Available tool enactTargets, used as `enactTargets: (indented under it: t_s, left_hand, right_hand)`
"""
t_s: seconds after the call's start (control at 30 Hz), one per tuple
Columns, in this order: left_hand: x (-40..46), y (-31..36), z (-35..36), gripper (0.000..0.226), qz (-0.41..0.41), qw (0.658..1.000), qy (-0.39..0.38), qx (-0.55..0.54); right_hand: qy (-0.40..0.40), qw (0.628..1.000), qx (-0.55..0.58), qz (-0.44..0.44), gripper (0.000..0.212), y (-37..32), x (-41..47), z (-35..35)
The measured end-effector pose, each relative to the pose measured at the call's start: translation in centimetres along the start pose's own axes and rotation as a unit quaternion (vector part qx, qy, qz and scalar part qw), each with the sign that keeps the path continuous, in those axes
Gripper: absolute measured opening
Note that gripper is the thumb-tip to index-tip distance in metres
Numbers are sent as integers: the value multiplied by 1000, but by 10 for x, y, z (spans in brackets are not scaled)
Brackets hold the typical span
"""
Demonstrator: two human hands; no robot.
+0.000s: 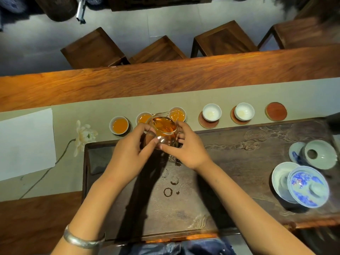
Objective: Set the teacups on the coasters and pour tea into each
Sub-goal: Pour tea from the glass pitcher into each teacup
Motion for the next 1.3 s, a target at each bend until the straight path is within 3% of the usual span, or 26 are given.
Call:
enactTargets:
  t_s: [0.6,0.87,1.1,1.3]
  left_hand:
    - [-33,28,7,15,124,991,-47,-7]
    - [-32,44,20,14,121,992,-36,-20]
    - [-29,63,49,12,79,996,1,-28]
    - [-27,73,86,13,23,999,33,-20]
  right_hand:
    - [129,991,-25,-7,63,-31,-71,-17]
    - [119,991,-50,-22,68,-36,-73,-43]
    - [57,996,-62,-21,89,-16,-61,-75]
    - [18,997,-77,-26,64,-1,-54,-105]
Point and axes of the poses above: each hand's wrist, its own x-axis towards the middle knuckle, its own z-axis out of the palm, y = z × x, the point moved 5 cm from there along x, towards the middle knuckle, and after that the axes turned 9 degrees about -z, right-handed, at the moved point
